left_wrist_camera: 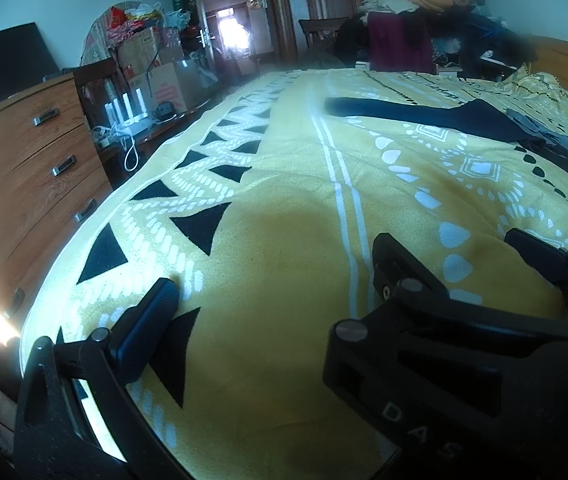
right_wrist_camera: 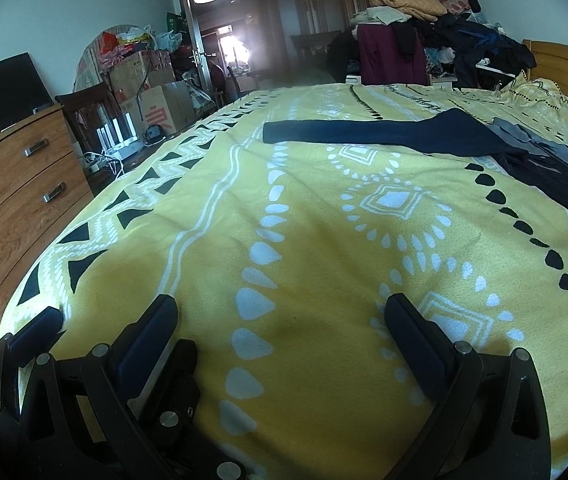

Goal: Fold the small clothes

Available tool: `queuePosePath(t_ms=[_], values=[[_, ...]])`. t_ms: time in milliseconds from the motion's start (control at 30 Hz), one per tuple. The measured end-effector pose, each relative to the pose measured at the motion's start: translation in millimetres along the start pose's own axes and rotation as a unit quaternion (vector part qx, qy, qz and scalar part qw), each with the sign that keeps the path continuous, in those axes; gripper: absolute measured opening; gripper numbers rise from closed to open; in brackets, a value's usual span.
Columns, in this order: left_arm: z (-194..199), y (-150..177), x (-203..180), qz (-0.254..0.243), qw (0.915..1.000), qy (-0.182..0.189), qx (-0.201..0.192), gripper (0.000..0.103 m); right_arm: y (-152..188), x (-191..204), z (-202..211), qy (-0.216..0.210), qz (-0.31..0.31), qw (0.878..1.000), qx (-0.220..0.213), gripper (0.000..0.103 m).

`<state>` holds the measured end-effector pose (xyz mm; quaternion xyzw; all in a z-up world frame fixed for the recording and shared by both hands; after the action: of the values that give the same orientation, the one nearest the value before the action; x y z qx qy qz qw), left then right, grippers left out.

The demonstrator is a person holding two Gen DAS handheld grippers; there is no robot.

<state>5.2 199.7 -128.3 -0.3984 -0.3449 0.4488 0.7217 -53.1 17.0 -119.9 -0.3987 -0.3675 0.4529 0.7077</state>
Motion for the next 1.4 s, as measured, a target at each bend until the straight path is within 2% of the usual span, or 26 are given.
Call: queuePosePath(t_ms=[200, 300, 400, 500, 633, 767, 900, 967, 1000, 1033, 1100, 1200, 1300, 1400], values=[[4, 0, -1, 0.029, 0.9991, -0.028, 0.013, 0.103, -3, -9, 0, -0.012, -0.019, 1.000, 0.003, 0.103], [9, -2, -4, 0.059, 0.9964, -0.057, 0.022, 0.103, -9, -11, -5, -0.026, -0.028, 0.999, 0.032, 0.103], [15, -7, -10, 0.076, 0.9937, -0.077, 0.029, 0.103, -16, -21, -8, -0.050, -0.069, 0.995, 0.060, 0.103], [15, -15, -15, 0.074, 0.9940, -0.075, 0.030, 0.103, -22, -31, -9, -0.085, -0.114, 0.987, 0.081, 0.103], [10, -21, -22, 0.091, 0.9939, -0.047, 0.040, 0.103, -32, -46, -13, -0.145, -0.182, 0.965, 0.119, 0.103], [15, -33, -31, 0.079, 0.9947, -0.055, 0.037, 0.103, -37, -52, -17, -0.182, -0.212, 0.947, 0.157, 0.103], [33, -58, -37, 0.072, 0.9949, -0.070, 0.012, 0.103, -51, -51, -16, -0.245, -0.255, 0.915, 0.194, 0.103], [49, -75, -39, 0.078, 0.9944, -0.071, -0.014, 0.103, -69, -48, -6, -0.294, -0.263, 0.896, 0.203, 0.103], [60, -88, -43, 0.071, 0.9941, -0.076, -0.030, 0.103, -78, -47, 0, -0.311, -0.264, 0.890, 0.203, 0.103], [71, -102, -48, 0.061, 0.9937, -0.081, -0.048, 0.103, -92, -49, 10, -0.331, -0.267, 0.884, 0.196, 0.103], [92, -132, -61, 0.044, 0.9921, -0.082, -0.084, 0.103, -122, -56, 29, -0.357, -0.266, 0.879, 0.168, 0.103], [127, -186, -89, 0.019, 0.9860, -0.067, -0.152, 0.103, -182, -79, 69, -0.393, -0.256, 0.879, 0.083, 0.103], [159, -242, -121, 0.002, 0.9753, -0.037, -0.218, 0.103, -251, -114, 112, -0.399, -0.220, 0.890, -0.027, 0.103], [184, -290, -153, -0.002, 0.9620, -0.010, -0.273, 0.103, -325, -148, 163, -0.377, -0.116, 0.907, -0.147, 0.103]])
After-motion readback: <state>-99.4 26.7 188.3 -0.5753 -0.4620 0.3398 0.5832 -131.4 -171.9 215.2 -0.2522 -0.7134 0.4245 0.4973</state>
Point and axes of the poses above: each gripper's, at about its wrist camera, not at the fingertips, and z roughly against the way its jaws point, x to its left, y to its underside, the point moved 4 cm from there along -z, roughly the way its jaws point, and after that the axes turned 10 degrees about -x, right-handed, at the moved point
